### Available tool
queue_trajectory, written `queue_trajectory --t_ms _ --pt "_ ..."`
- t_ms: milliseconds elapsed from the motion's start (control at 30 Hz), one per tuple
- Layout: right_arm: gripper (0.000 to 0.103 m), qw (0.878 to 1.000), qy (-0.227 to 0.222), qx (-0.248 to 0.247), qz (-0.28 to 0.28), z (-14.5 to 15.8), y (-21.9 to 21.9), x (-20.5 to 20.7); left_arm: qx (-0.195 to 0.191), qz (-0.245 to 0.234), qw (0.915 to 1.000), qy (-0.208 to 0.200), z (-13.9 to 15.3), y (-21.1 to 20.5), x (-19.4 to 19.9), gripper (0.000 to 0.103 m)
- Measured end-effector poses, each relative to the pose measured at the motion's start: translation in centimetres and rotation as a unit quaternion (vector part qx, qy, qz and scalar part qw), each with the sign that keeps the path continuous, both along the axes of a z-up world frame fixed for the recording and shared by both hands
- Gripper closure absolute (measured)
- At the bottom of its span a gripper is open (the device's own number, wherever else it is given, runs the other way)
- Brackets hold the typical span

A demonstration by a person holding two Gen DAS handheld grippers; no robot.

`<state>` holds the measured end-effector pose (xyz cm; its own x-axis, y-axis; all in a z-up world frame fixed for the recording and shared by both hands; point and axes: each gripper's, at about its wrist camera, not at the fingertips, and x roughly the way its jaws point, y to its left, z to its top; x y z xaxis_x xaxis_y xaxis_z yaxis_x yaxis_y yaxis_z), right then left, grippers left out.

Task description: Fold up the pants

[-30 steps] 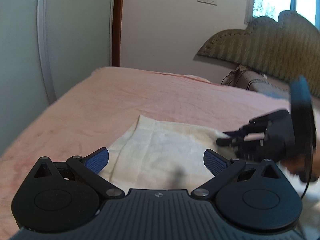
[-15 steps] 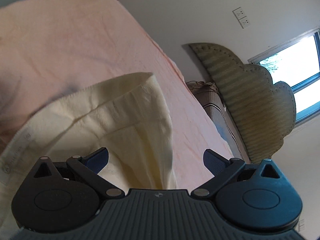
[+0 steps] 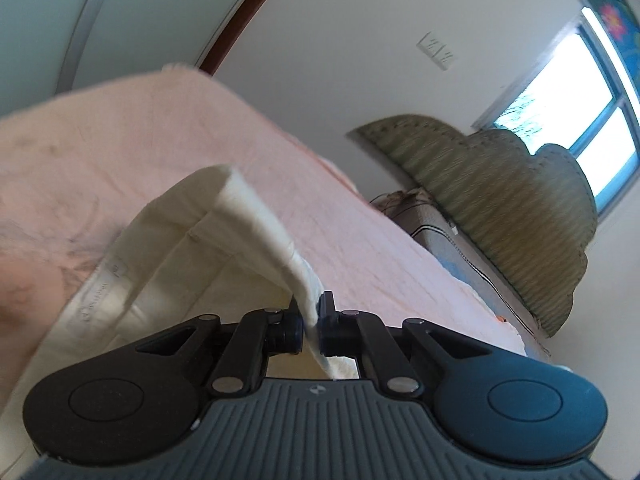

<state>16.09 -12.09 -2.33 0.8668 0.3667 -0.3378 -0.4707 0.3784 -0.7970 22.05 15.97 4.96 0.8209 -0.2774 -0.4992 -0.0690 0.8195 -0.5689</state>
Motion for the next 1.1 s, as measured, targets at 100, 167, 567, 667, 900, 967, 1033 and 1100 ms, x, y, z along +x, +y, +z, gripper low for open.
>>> queue_trajectory --t_ms 100,167,567,667,900,967,1033,1100 --pt "0.037 0.999 0.027 -0.008 -0.031 0.7 -2.2 0.3 0.018 -0.002 0.9996 -0.021 0.4 -0.8 -2.3 0.097" --pt "0.048 0.998 0.046 -0.007 -0.049 1.6 -2.6 0.9 0.030 -0.003 0.9991 -0.028 0.5 -1.1 -3.8 0.097" --pt "0.098 0.993 0.057 -0.053 -0.094 0.3 -3.6 -2.4 0.045 0.007 0.9987 -0.025 0.1 -0.1 -9.7 0.096" --pt "0.098 0.993 0.052 -0.055 -0.086 0.7 -3.7 -6.1 0.051 0.002 0.9985 -0.020 -0.1 0.7 -11.6 0.096" --pt "0.098 0.993 0.082 -0.053 -0.061 0.1 -2.1 -13.7 0.084 -0.017 0.9962 0.012 -1.9 1.9 -15.1 0.095" --pt "0.099 0.992 0.095 -0.050 -0.063 -0.7 -1.8 -14.6 0.091 -0.022 0.9952 0.027 -2.7 1.9 -15.6 0.095" --pt "0.099 0.991 0.107 -0.044 -0.069 -1.5 -1.6 -15.3 0.103 -0.026 0.9936 0.039 -3.5 1.7 -15.8 0.095" --pt "0.099 0.990 0.115 -0.037 -0.075 -1.8 -1.4 -15.7 0.116 -0.026 0.9918 0.047 -4.3 1.6 -16.0 0.095"
